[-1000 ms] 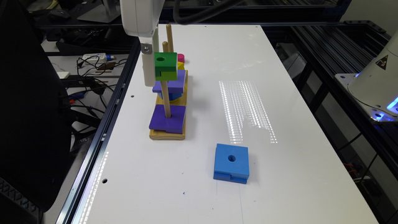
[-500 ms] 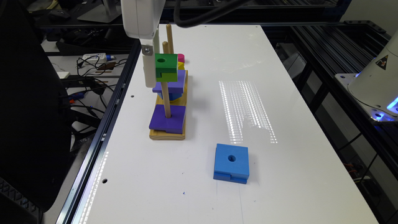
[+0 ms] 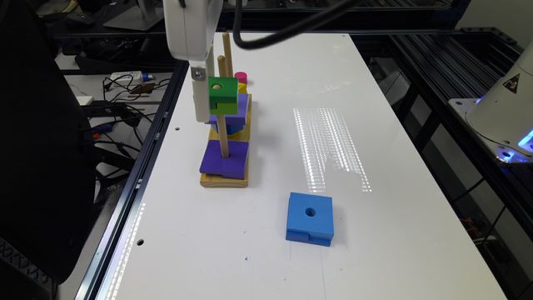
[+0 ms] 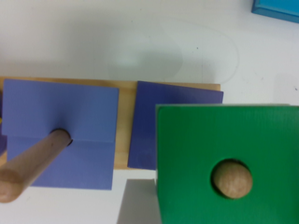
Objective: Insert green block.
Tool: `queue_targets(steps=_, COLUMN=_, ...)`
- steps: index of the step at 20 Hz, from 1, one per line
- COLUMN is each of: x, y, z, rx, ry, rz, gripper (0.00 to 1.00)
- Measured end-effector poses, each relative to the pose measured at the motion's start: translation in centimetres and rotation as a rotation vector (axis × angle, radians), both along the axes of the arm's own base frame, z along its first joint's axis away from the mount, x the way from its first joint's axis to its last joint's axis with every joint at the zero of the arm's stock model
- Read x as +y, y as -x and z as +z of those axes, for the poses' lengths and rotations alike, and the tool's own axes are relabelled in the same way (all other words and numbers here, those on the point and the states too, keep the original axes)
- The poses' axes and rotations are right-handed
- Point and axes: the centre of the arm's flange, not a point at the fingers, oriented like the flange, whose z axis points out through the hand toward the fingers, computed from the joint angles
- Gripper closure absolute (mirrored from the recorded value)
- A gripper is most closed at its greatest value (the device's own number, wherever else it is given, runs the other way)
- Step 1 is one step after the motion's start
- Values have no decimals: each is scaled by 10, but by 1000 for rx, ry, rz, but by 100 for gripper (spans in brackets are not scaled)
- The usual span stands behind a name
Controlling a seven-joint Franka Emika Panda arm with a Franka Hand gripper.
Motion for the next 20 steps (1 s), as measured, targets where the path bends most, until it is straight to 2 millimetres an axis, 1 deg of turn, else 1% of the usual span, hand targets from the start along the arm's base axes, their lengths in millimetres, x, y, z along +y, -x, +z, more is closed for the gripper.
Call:
queue_targets(steps=5, x=0, y=0, z=-2, rx=2, ry=1, rz=-1, gripper=100)
queue_targets(steps=11, x=0, y=-2, z=-26, rx=8, ry=0, rz=1, gripper=100)
queue_targets(steps=20, x=0, y=-2, z=-27, rx=9, ry=0, rz=1, gripper=100)
